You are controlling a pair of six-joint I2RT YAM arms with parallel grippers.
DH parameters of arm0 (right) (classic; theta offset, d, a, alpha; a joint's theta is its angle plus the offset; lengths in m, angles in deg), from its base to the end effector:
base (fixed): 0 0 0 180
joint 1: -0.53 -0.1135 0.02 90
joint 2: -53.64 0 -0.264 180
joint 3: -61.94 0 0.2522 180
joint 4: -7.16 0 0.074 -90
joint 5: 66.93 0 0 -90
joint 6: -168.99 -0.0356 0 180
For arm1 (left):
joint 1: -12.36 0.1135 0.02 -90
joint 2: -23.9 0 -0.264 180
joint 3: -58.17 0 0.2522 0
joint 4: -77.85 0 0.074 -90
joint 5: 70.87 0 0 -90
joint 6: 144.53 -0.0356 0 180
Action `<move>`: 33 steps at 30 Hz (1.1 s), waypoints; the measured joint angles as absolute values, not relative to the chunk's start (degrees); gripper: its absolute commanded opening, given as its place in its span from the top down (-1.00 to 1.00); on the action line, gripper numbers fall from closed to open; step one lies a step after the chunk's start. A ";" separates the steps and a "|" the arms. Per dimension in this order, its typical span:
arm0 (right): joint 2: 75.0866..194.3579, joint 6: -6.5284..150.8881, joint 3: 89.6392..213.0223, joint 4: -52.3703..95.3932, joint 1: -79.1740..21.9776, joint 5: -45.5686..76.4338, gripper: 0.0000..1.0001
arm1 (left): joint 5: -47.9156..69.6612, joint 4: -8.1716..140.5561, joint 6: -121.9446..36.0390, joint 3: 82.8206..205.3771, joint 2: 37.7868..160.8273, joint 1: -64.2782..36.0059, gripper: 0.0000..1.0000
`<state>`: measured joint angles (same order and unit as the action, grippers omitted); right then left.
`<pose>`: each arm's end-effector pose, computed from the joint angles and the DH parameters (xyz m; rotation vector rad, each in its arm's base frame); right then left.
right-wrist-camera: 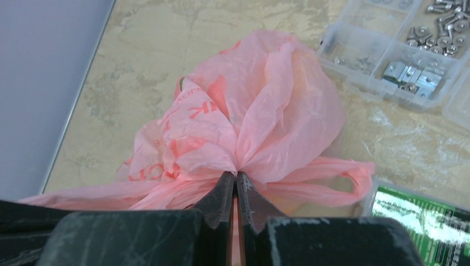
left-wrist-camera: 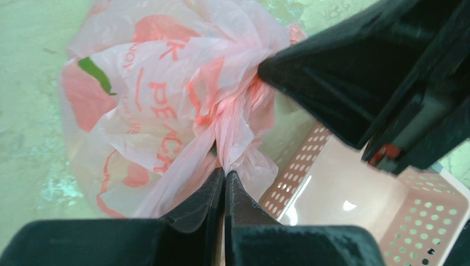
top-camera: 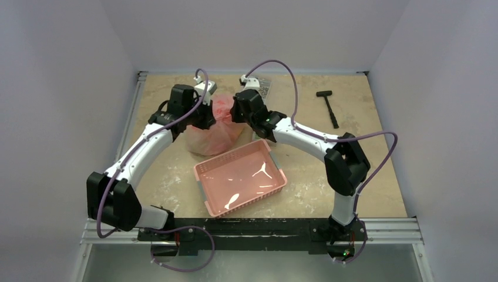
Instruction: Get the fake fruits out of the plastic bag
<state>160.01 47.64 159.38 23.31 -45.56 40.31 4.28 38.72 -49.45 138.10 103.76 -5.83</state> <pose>0.3137 0.3107 0.2819 -0.0661 2.0319 0.5658 0.2916 -0.1054 0.3054 0.3993 2.2400 -0.5080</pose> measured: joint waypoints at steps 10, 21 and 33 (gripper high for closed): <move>165.89 44.41 166.24 21.69 -33.32 24.51 1.00 | 10.34 37.43 -52.64 138.47 99.80 -2.14 1.00; 164.01 47.55 166.68 28.07 -31.28 17.60 0.24 | 8.26 36.71 -52.66 138.47 99.14 -0.46 1.00; 157.25 43.27 156.03 21.74 -32.86 13.95 -0.25 | 5.29 36.56 -52.53 138.47 99.14 -0.43 1.00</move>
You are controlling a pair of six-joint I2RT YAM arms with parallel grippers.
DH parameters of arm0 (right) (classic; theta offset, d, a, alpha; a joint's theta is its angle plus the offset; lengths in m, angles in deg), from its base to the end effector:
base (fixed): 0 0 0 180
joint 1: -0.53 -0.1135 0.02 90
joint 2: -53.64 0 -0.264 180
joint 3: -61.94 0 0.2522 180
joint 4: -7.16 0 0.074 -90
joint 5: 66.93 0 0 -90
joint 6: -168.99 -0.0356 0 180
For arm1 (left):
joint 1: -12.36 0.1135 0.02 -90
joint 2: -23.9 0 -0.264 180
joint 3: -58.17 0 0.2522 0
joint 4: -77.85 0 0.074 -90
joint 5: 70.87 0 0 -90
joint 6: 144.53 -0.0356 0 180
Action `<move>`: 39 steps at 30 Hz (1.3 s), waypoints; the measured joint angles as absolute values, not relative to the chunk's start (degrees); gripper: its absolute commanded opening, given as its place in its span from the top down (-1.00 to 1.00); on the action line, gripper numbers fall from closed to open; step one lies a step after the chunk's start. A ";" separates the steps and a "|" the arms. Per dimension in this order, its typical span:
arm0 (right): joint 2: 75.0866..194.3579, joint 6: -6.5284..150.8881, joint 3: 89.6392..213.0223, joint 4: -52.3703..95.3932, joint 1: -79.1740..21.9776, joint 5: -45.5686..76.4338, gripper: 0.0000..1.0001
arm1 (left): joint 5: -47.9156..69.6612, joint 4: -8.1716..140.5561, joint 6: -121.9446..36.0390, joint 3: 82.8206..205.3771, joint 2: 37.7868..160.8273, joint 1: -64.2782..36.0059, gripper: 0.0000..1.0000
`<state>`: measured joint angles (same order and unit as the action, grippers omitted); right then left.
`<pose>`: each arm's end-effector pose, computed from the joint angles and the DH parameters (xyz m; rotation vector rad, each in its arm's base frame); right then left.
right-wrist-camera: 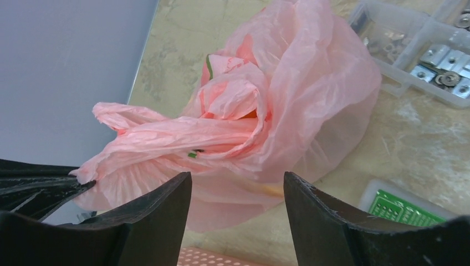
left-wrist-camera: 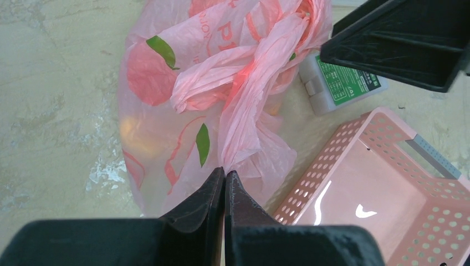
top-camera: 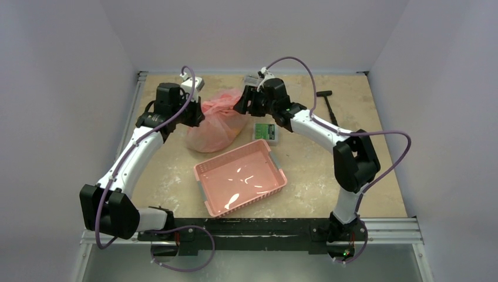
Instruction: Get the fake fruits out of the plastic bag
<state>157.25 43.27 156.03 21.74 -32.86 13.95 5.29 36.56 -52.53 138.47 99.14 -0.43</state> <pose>0.3563 0.2416 0.2838 -0.0661 2.1094 0.9133 0.2824 -0.0728 0.3269 0.3428 2.1853 -0.4098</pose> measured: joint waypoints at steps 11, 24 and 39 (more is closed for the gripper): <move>166.17 41.87 158.17 16.25 -32.90 10.32 0.27 | 3.04 36.49 -52.18 138.47 99.14 -0.41 0.56; 165.80 44.14 159.00 15.83 -33.36 10.10 1.00 | 9.53 46.53 -55.66 131.35 90.68 -7.47 0.22; 160.18 44.27 158.59 16.32 -39.26 9.90 1.00 | 22.55 56.65 -60.16 127.44 94.66 -11.67 0.17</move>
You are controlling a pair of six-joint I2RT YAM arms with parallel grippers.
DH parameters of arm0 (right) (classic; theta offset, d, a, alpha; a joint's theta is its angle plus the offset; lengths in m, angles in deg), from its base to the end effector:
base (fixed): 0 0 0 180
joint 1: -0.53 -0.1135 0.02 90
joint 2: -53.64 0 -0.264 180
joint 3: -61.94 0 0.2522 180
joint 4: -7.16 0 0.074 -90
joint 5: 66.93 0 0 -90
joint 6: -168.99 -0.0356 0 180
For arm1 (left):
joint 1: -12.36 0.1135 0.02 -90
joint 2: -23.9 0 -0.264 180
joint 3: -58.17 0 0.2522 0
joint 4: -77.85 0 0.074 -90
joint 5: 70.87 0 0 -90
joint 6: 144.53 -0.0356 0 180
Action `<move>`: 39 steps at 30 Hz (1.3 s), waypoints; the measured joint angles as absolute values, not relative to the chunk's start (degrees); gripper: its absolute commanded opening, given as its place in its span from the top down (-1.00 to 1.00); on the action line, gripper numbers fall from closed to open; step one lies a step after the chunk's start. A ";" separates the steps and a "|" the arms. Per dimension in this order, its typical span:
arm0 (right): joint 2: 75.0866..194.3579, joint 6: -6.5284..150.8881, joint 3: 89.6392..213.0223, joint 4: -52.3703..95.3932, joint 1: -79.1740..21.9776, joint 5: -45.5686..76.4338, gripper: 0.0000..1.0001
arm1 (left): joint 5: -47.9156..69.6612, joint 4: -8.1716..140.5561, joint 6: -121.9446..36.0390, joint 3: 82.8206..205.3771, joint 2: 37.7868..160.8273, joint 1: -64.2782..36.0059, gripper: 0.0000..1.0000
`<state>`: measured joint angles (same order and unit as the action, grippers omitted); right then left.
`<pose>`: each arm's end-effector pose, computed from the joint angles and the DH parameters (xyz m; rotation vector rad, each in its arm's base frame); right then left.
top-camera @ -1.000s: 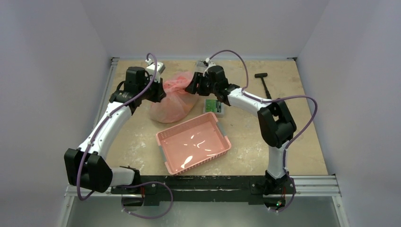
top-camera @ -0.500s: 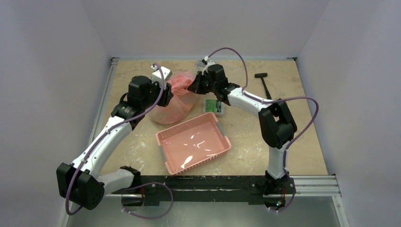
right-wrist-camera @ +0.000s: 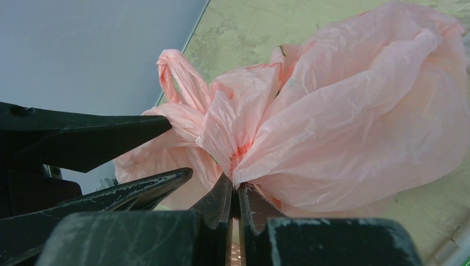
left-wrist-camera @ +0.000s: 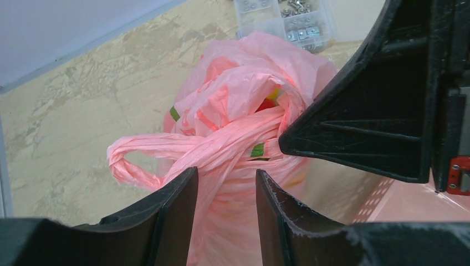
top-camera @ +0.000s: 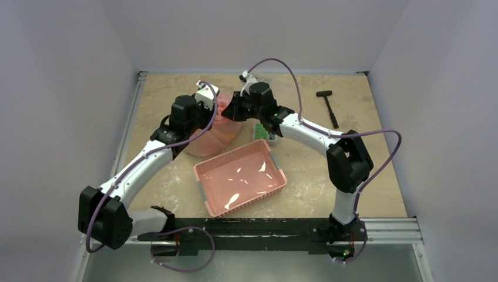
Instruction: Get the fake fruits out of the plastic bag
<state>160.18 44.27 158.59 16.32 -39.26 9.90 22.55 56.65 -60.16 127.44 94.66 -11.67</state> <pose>0.3378 0.2919 0.2878 -0.2584 2.0349 1.0698 0.2622 -0.1146 0.3139 0.4661 1.9132 -0.1515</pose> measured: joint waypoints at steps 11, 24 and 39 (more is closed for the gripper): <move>160.20 44.52 158.59 17.10 -39.59 9.84 1.00 | 28.24 52.06 -60.20 131.11 98.71 -11.67 0.24; 160.20 41.87 158.59 16.38 -39.48 9.62 1.00 | 32.87 47.16 -56.99 133.27 101.22 -7.01 1.00; 168.18 5.63 146.79 -19.29 -26.28 -12.43 1.00 | 25.86 48.58 -50.74 132.03 93.64 -0.02 1.00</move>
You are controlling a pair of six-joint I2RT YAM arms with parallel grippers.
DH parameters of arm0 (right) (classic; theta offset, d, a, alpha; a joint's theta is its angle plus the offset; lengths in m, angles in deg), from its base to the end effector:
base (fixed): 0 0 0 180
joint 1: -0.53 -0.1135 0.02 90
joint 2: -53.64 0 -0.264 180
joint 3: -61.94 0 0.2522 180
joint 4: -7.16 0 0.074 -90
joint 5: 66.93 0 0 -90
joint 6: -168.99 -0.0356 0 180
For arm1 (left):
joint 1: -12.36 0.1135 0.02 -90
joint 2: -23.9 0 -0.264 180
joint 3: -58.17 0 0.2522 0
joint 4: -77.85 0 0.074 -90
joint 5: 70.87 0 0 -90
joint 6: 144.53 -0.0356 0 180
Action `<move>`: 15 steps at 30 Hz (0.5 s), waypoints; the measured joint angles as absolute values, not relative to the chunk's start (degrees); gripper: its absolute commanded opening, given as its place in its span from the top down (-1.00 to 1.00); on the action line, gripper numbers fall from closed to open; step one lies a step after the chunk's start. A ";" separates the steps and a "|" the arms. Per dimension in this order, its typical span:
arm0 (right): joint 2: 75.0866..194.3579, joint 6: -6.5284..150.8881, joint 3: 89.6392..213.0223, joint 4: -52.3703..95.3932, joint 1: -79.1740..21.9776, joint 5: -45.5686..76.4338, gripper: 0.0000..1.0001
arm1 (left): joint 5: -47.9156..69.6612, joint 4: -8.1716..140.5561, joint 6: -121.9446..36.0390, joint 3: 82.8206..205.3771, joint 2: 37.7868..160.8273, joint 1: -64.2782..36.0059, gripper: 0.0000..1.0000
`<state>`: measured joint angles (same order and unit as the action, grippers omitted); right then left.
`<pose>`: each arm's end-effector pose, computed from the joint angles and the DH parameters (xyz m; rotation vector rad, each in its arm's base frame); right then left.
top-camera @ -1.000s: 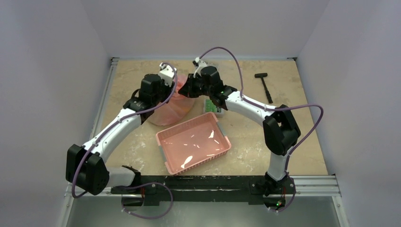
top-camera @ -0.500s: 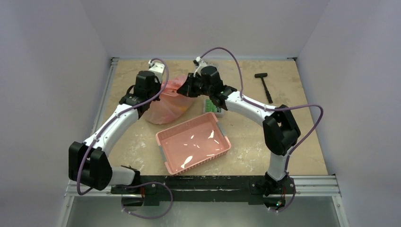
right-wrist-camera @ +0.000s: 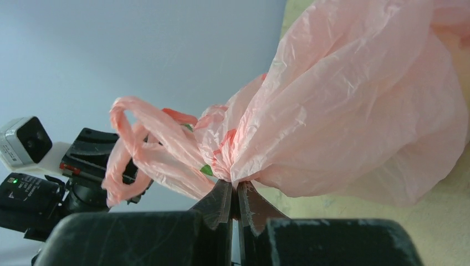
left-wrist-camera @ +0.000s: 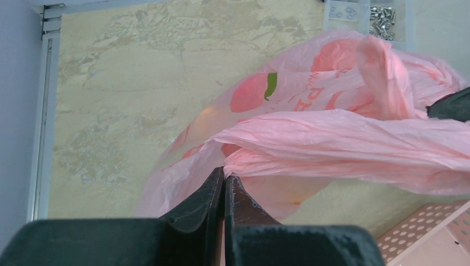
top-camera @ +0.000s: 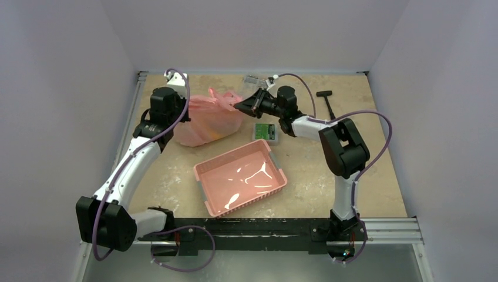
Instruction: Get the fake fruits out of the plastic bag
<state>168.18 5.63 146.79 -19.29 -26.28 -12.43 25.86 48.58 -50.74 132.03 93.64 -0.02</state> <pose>0.3937 0.2221 0.2229 0.2210 1.9568 1.7533 0.2735 -0.0558 0.3328 0.0755 2.0056 -0.0624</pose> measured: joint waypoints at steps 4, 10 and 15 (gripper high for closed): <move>166.37 10.75 147.68 -11.64 -27.02 -12.19 0.59 | 24.43 48.54 -50.65 132.00 93.64 0.09 1.00; 159.55 31.73 155.11 10.87 -27.98 -4.59 -0.08 | 23.17 48.52 -50.63 132.00 93.64 0.31 1.00; 154.06 52.93 160.36 23.20 -30.93 8.29 -0.32 | 22.23 48.43 -50.59 132.00 93.64 0.35 1.00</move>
<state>154.06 52.93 160.36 23.20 -30.93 8.29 22.23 48.43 -50.59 132.00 93.64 0.35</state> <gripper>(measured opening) 0.623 0.009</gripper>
